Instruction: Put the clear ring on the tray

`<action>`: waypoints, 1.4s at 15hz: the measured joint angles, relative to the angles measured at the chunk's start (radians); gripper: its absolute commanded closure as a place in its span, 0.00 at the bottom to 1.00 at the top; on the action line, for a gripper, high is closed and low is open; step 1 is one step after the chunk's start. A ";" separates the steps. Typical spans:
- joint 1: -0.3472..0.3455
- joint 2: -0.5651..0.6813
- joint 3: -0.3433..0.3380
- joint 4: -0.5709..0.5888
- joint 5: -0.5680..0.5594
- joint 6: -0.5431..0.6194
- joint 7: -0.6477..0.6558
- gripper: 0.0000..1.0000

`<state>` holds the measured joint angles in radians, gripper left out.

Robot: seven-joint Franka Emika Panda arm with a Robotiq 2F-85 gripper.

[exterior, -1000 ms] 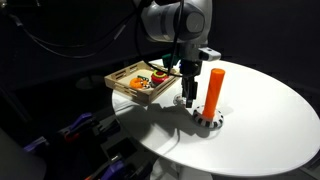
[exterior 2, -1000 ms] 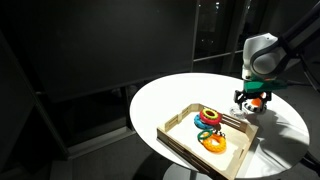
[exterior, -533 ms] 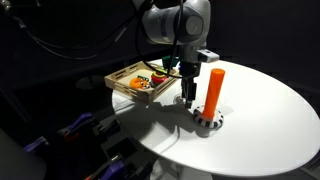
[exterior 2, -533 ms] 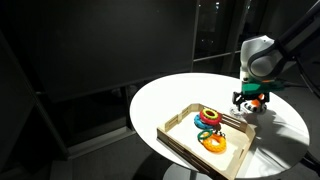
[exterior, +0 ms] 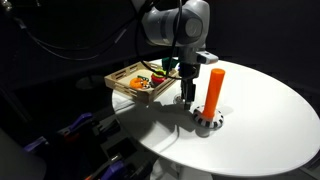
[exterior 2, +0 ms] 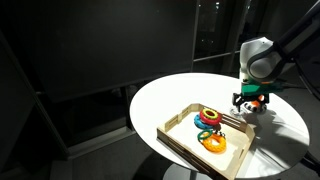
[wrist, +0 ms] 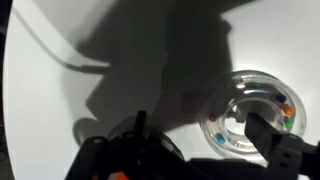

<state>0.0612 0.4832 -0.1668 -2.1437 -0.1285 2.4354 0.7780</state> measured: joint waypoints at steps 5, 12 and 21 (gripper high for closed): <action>0.000 0.008 0.000 0.001 0.000 0.000 0.005 0.30; 0.000 0.010 0.000 0.007 0.000 0.000 0.008 0.80; 0.015 -0.037 0.002 0.016 0.013 0.007 0.008 0.91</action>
<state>0.0759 0.4466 -0.1653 -2.1278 -0.1155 2.4423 0.7863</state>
